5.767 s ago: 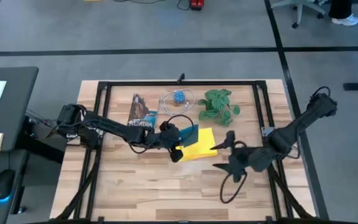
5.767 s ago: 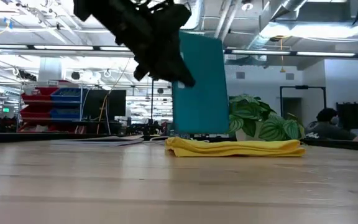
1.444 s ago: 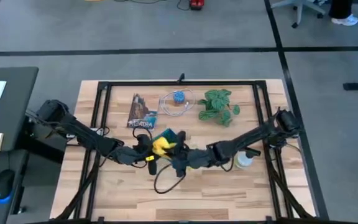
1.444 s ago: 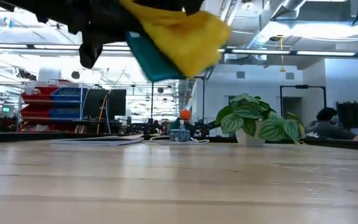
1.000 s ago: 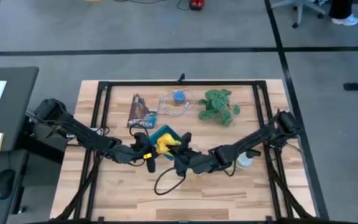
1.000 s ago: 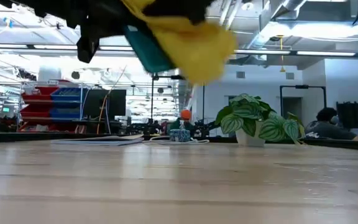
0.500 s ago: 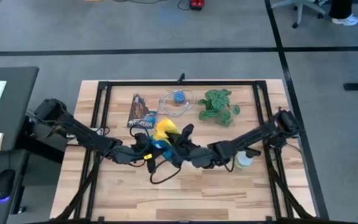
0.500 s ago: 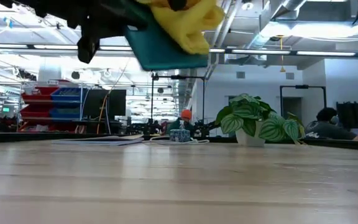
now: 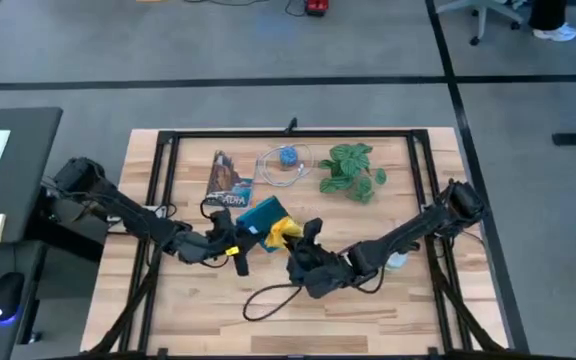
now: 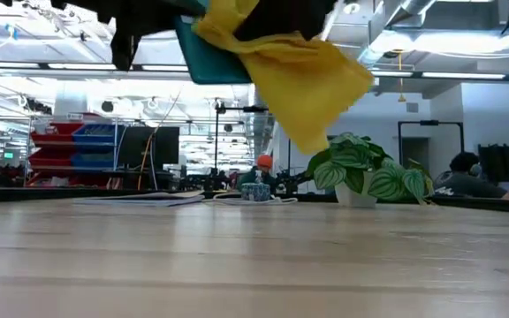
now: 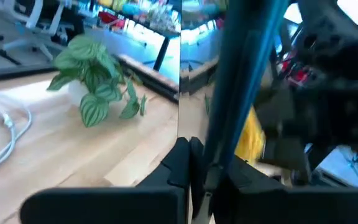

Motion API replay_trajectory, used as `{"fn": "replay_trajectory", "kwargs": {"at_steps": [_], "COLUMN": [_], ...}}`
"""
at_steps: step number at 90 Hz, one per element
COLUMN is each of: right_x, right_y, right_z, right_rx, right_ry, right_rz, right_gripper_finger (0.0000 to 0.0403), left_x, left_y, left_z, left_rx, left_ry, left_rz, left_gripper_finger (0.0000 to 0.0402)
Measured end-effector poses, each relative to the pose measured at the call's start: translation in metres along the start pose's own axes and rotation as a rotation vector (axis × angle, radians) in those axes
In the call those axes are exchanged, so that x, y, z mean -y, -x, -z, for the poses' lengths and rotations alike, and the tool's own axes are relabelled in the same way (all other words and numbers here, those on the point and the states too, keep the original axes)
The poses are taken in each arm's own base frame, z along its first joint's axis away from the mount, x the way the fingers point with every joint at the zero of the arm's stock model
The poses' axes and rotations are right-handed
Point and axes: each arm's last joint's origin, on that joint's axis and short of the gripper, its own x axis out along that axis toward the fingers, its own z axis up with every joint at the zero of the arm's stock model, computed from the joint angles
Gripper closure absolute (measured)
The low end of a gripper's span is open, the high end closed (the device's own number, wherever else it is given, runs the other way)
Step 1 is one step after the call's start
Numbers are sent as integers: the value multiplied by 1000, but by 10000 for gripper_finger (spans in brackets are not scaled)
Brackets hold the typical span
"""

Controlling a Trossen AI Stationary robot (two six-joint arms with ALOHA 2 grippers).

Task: Apply microfiber cloth
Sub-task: Wipe the blue tablet with the microfiber cloth

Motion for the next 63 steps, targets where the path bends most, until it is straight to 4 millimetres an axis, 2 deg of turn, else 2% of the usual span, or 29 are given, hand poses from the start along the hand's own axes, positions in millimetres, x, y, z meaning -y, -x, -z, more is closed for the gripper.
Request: {"fn": "replay_trajectory", "kwargs": {"at_steps": [9, 19, 40, 53, 63], "right_x": [-5, -7, -5, 4, 1], "right_y": [-1, 2, 19, 32, 39], "right_z": [3, 3, 14, 20, 18], "right_rx": [45, 49, -69, -107, -86], "right_ry": [-42, -7, 111, 42, -8], "right_rz": [-23, -21, 124, 158, 142], "right_gripper_finger": [402, 403, 403, 403, 403], "left_x": [1, 1, 5, 8, 9], "left_y": [0, 0, 4, 8, 11], "left_z": [-1, -2, -1, 0, 1], "left_rx": [12, 13, 23, 26, 27], "left_ry": [-8, -1, 3, 0, -2], "left_rz": [3, 9, 2, -1, -2], "left_gripper_finger": [393, 393, 393, 393, 393]}}
